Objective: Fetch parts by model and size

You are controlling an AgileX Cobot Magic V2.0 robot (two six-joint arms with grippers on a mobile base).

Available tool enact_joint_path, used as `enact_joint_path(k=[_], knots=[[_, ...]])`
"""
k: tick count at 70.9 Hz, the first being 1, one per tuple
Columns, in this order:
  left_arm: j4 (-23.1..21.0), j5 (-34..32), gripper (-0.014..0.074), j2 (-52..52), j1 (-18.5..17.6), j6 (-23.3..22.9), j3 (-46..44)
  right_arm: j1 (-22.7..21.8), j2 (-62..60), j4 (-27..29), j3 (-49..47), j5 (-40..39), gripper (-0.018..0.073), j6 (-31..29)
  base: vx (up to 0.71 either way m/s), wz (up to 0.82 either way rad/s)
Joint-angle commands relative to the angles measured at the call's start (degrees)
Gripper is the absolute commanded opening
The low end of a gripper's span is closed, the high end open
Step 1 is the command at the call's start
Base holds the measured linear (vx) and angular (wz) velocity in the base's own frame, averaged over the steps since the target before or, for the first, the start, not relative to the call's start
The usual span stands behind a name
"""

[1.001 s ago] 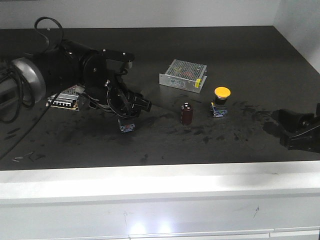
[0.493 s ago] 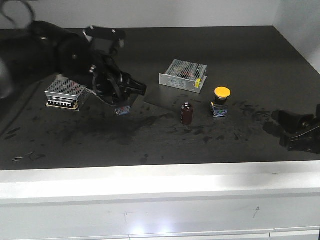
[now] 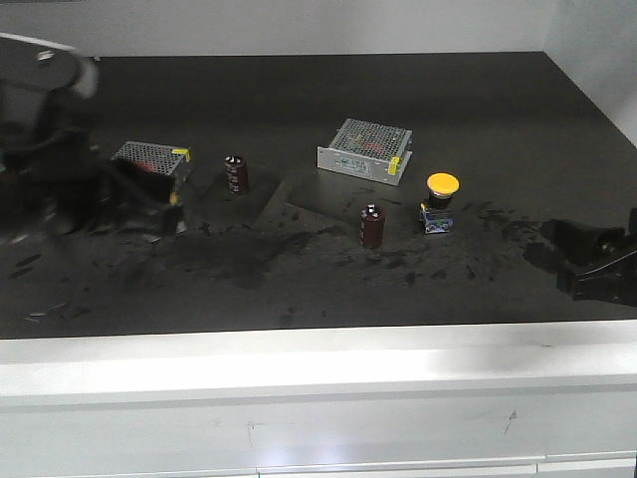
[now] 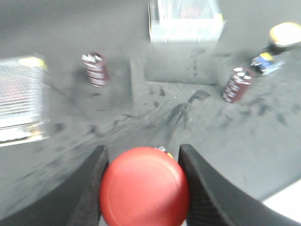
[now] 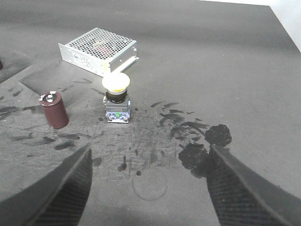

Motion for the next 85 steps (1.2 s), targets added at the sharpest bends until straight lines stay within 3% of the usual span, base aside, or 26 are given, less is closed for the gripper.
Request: enact_joint_path(k=[1,39,51,70,85], knots=[[1.1,-4.4,-0.0007,-8.3,-0.2,-0.6,3.3,0.0,-0.3,0.0,-2.0,-4.0,0.05,0.1,0.0,0.0],[2.6,-3.7,-0.0007,-48.1,-0.2,-0.5,28.3,0.1,0.0,0.2,-2.8,-2.7,0.05,0.5,0.0,0.0],[3.7,-3.7,-0.0007,-51.0,-0.2,-0.5,31.1,0.1,5.2,1.1,-7.5,0.1,0.05,0.1,0.0,0.0],[3.6,-3.2,-0.0007,-50.9,-0.2,-0.5,31.1,0.1,18.0,2.8,-22.7,6.1,0.05,-2.5,0.0,0.0],[3.6,-3.2,-0.0007,-50.9,-0.2,-0.5,31.1,0.2,28.4,13.1,-37.8,14.2,0.05,-10.8,0.0,0.0]])
